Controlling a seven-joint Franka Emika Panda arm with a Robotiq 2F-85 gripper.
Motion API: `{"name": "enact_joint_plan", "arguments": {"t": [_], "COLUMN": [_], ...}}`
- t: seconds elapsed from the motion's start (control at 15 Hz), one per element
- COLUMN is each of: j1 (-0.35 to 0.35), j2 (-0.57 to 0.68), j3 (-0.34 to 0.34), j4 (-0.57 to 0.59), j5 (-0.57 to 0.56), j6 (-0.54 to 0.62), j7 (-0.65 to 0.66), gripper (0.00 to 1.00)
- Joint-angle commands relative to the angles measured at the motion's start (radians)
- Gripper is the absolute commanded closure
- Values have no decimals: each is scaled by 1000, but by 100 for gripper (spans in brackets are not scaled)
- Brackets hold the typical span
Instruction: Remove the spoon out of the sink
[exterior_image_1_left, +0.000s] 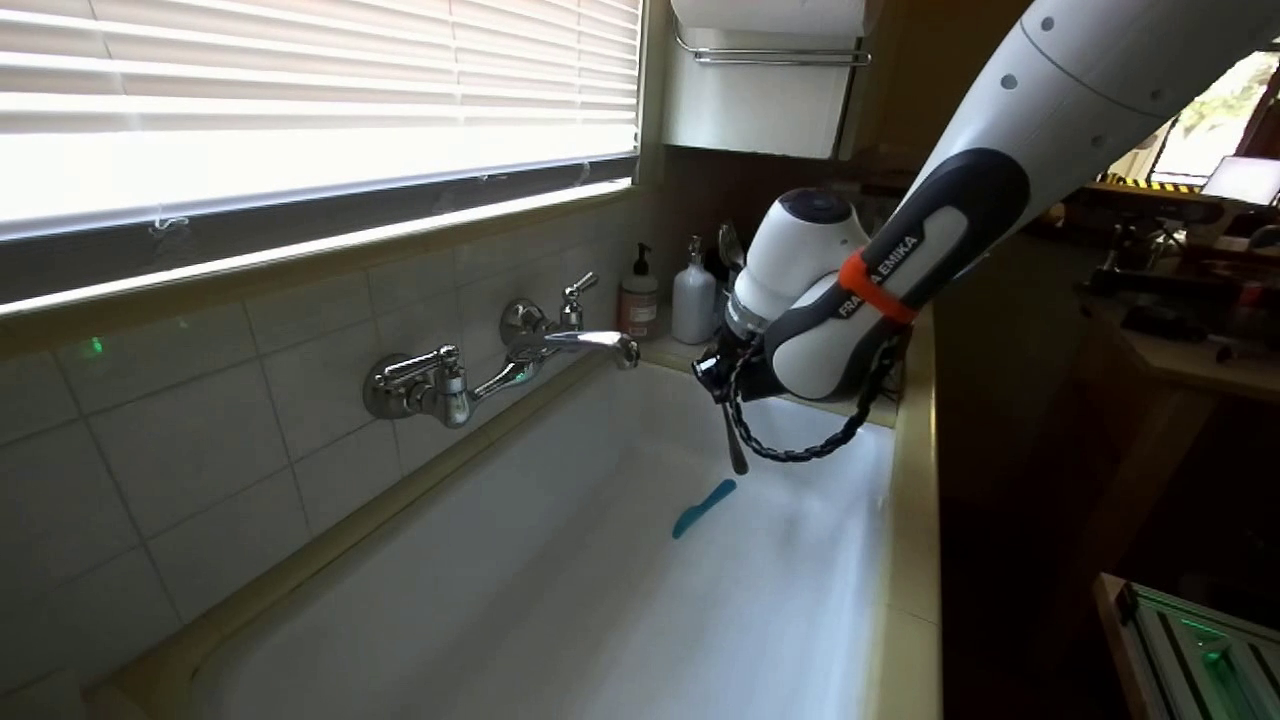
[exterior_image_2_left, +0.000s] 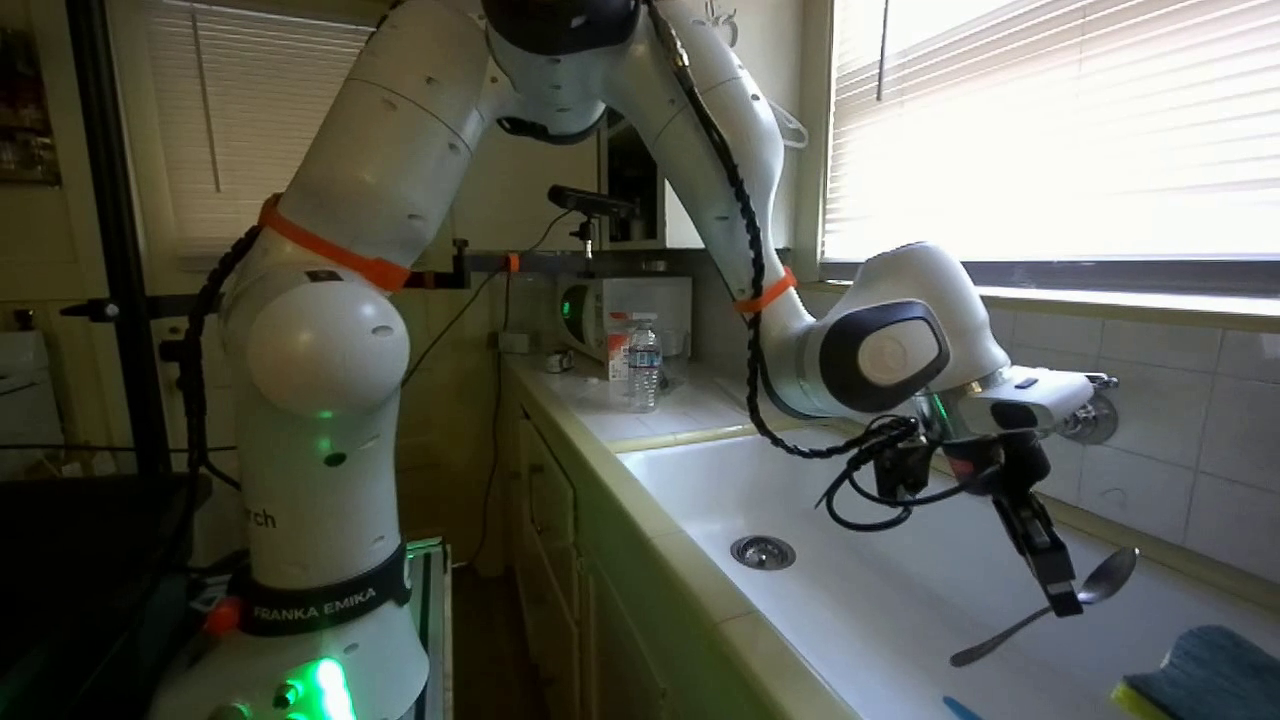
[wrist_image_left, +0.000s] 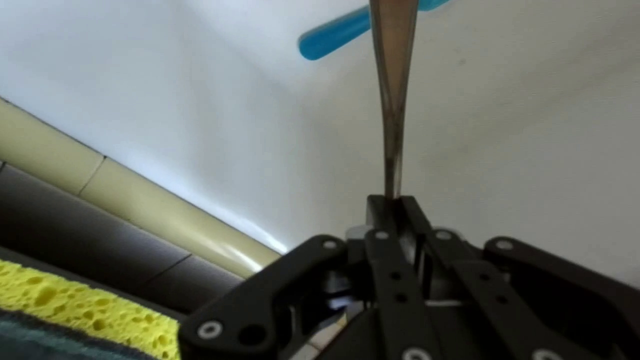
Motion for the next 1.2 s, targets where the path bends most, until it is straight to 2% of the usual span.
{"name": "enact_joint_plan", "arguments": {"t": [0.0,0.73,1.13], "j1": [160,574,737], "j2": [-37,-4,14], "j3": [-164,-613,-802], "j4": [-70,-144,-214], "j5": [-32,-4,29], "j6": [31,58,105], "j7": [92,218,274], "gripper": [98,98,98]}}
